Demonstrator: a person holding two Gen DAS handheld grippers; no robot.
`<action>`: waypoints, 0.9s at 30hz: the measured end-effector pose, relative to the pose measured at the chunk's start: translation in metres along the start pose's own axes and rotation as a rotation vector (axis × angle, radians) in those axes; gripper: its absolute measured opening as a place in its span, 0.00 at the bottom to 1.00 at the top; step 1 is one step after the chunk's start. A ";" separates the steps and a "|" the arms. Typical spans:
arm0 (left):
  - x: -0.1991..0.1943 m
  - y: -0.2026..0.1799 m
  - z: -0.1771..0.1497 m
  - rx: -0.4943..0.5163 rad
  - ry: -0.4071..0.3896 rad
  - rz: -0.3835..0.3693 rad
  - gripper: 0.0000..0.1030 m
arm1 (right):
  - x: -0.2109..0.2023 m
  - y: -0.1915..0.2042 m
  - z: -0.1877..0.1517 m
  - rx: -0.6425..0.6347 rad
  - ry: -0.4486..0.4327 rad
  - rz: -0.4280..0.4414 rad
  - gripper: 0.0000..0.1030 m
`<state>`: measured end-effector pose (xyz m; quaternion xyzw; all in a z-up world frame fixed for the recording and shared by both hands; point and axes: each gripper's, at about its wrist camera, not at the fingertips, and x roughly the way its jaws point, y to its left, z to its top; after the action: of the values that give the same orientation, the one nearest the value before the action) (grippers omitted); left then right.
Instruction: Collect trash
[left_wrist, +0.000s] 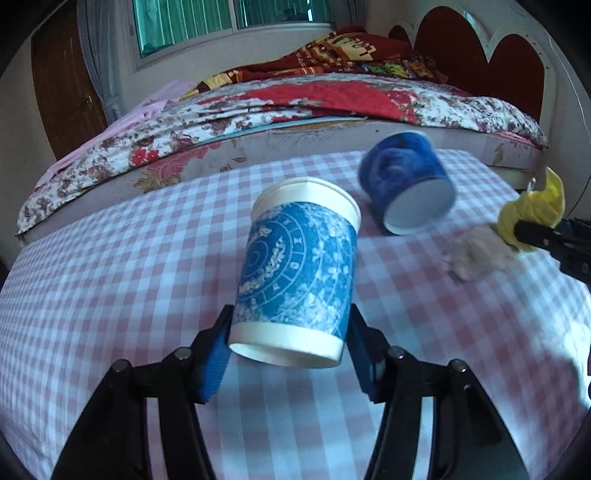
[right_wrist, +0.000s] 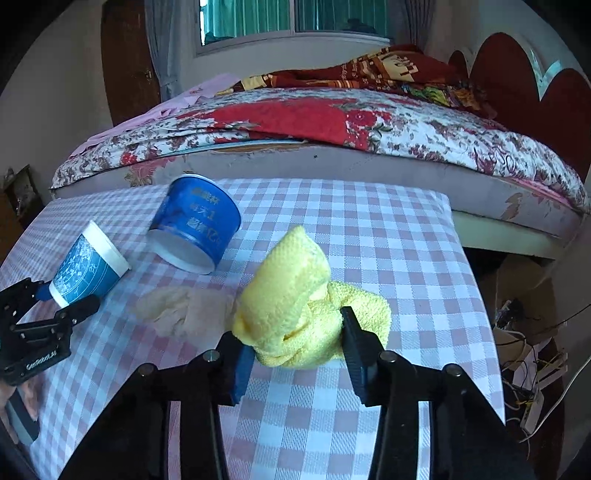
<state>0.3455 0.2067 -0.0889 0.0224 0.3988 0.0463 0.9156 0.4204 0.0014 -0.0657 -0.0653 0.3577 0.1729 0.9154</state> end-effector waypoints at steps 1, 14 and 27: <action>-0.007 -0.003 -0.004 0.000 0.001 -0.002 0.56 | -0.004 0.000 -0.001 -0.006 -0.005 -0.003 0.43; -0.066 -0.022 -0.039 0.018 -0.012 -0.012 0.55 | -0.066 0.000 -0.034 -0.061 -0.044 0.002 0.43; -0.124 -0.048 -0.078 -0.002 -0.037 -0.034 0.55 | -0.140 0.002 -0.093 -0.100 -0.086 0.008 0.43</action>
<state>0.2074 0.1466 -0.0552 0.0154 0.3820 0.0309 0.9235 0.2651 -0.0570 -0.0391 -0.1020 0.3090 0.1969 0.9248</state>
